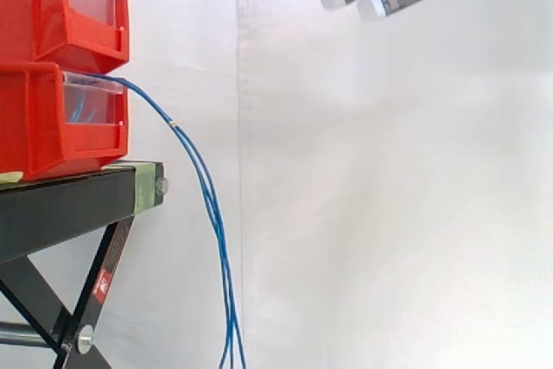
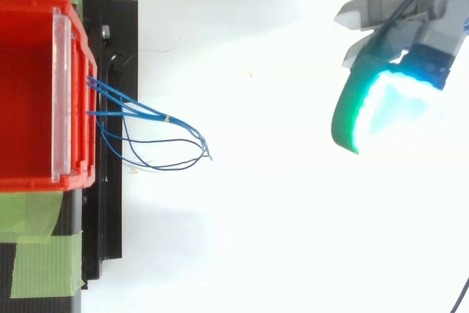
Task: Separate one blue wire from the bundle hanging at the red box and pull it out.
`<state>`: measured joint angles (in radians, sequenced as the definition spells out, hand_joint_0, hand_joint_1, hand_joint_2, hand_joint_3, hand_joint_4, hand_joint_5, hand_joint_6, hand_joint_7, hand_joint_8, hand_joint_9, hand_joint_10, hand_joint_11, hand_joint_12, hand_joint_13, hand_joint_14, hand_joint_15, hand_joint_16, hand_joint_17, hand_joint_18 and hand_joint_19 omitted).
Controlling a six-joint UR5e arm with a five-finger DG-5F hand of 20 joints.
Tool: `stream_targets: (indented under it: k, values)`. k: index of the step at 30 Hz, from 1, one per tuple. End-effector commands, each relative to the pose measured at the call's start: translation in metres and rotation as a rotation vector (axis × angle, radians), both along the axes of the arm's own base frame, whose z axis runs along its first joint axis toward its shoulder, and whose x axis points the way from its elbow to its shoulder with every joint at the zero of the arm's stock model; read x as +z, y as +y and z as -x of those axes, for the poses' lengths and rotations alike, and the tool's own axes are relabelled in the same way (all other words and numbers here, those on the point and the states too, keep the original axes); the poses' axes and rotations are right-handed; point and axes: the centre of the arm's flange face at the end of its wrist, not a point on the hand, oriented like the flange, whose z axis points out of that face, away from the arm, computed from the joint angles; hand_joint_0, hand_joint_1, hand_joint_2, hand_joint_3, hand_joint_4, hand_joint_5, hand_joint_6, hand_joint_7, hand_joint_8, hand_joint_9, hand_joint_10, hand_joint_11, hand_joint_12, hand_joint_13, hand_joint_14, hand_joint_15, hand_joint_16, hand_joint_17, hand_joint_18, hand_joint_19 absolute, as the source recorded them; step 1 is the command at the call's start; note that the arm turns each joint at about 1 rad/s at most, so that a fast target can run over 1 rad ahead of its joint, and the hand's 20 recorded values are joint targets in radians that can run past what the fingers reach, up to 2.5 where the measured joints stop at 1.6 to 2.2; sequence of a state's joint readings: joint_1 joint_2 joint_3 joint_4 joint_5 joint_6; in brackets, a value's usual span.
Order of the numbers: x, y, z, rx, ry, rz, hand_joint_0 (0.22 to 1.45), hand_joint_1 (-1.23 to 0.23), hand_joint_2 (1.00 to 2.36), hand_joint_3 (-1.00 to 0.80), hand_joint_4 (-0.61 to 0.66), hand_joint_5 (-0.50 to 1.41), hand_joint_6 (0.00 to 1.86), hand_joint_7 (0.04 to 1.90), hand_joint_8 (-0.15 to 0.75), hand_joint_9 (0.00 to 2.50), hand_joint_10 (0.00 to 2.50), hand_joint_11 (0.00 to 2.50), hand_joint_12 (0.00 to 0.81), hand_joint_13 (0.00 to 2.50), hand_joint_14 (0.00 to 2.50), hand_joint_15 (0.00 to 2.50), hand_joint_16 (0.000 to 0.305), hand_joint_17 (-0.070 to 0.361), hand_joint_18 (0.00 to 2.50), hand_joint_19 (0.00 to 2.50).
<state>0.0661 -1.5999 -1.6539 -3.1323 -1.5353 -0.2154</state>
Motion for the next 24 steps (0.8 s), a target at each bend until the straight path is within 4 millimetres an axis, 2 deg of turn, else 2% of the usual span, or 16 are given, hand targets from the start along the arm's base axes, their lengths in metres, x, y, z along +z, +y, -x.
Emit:
stream_targets:
  k: [1,6,10,11,13,14,17,23,24]
  values:
    - [-0.013,0.000,0.003,-0.004,0.018,0.023,0.52,-0.70,1.00,-0.50,0.28,-0.22,0.50,0.83,0.292,0.24,0.01,0.21,0.348,0.00,0.00,0.12,0.058,0.131,0.00,0.30]
    - [-0.031,-0.001,0.005,-0.031,0.010,0.060,0.53,-0.71,1.00,-0.50,0.27,-0.21,0.50,0.83,0.289,0.28,0.00,0.21,0.347,0.03,0.00,0.12,0.058,0.129,0.00,0.30]
    - [-0.036,-0.006,0.002,-0.086,-0.022,0.107,0.52,-0.70,1.00,-0.50,0.24,-0.22,0.50,0.74,0.286,0.29,0.00,0.17,0.349,0.04,0.00,0.12,0.058,0.130,0.00,0.29]
    - [-0.046,-0.009,0.003,-0.115,-0.009,0.148,0.52,-0.69,1.00,-0.50,0.24,-0.22,0.50,0.73,0.287,0.30,0.01,0.17,0.350,0.04,0.00,0.12,0.058,0.131,0.00,0.29]
    - [-0.053,-0.009,0.005,-0.124,0.005,0.172,0.51,-0.68,1.00,-0.50,0.23,-0.21,0.50,0.73,0.289,0.30,0.01,0.16,0.351,0.04,0.00,0.12,0.058,0.131,0.00,0.29]
    - [-0.065,-0.011,0.006,-0.161,-0.016,0.245,0.51,-0.67,1.00,-0.50,0.22,-0.21,0.50,0.73,0.289,0.31,0.00,0.17,0.352,0.04,0.00,0.12,0.058,0.131,0.00,0.29]
    - [-0.074,-0.011,0.005,-0.196,-0.048,0.305,0.51,-0.66,1.00,-0.50,0.23,-0.21,0.50,0.73,0.290,0.31,0.00,0.18,0.352,0.05,0.00,0.12,0.058,0.131,0.00,0.29]
    - [-0.125,-0.008,-0.016,-0.210,0.013,0.335,0.51,-0.65,1.00,-0.50,0.25,-0.21,0.50,0.74,0.295,0.32,0.00,0.19,0.354,0.05,0.00,0.12,0.058,0.131,0.00,0.29]
    - [-0.125,-0.008,-0.016,-0.210,0.013,0.335,0.51,-0.64,1.00,-0.50,0.25,-0.21,0.50,0.75,0.295,0.32,0.00,0.19,0.354,0.05,0.00,0.12,0.058,0.131,0.00,0.29]
